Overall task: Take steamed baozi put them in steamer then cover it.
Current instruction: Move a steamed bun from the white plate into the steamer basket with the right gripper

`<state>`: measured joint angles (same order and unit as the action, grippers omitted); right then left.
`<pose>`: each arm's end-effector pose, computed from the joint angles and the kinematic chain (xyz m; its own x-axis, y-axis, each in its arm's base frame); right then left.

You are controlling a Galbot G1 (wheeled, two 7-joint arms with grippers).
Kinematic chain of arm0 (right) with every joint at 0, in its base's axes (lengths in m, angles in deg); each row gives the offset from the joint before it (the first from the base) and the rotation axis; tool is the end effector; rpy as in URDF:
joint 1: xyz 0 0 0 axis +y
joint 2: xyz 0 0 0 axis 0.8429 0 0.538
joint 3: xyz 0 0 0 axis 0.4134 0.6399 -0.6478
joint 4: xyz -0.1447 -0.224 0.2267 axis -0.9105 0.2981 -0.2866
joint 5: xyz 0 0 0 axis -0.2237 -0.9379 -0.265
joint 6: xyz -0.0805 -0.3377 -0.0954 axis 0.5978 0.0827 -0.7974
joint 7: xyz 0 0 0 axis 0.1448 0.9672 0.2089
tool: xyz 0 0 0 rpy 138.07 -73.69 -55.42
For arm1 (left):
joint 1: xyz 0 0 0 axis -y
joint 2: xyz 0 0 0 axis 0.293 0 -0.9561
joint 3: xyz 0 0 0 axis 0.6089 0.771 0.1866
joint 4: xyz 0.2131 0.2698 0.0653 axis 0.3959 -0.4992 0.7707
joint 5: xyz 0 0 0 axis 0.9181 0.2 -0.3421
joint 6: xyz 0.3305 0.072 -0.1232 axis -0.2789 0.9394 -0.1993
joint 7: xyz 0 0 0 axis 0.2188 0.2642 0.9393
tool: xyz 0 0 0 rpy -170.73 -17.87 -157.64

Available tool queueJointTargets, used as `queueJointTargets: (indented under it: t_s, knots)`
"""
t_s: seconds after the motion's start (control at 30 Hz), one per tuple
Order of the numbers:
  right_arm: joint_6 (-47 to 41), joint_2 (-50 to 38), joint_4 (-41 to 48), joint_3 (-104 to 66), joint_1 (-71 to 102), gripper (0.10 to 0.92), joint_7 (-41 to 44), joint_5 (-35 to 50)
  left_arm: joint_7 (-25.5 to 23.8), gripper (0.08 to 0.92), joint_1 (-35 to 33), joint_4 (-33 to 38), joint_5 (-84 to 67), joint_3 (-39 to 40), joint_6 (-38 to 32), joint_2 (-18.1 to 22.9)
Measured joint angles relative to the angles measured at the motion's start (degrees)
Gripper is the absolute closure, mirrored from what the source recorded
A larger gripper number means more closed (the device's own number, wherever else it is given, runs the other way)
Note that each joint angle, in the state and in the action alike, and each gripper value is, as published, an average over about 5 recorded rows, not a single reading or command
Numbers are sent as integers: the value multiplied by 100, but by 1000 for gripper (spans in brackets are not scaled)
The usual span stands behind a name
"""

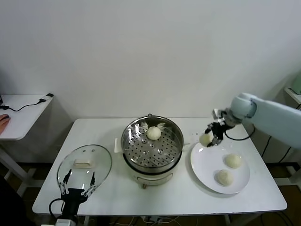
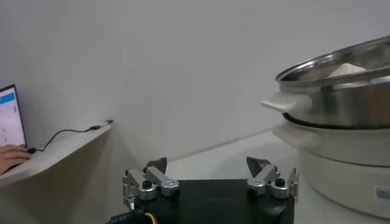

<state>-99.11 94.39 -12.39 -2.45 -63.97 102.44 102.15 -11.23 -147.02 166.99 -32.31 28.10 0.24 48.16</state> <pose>0.5644 -0.1128 -0.0548 -0.2044 -0.2616 0.9433 -0.9770 -0.0060 -0.2134 0.1242 0.0643 -0.3409 -0.9842 -0.0833 0.1560 -0.0306 0.9490 0.3137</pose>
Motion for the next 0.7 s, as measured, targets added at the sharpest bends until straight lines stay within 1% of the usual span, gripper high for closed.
queueJointTargets:
  t_s: [0.17,0.33,0.7]
  knots:
    - [-129,428,-61,307,-599,364,-49,543,0,177,-36,37,2,61,-13,-7]
    - [-317,965,-54,391,-828,363,-190,916,0,177,-66,64,-15,69,-17,-31]
    - [-738,2265,123,315,-526,368,-616,1288,7,177,-102,48,-61,29,-26,-103]
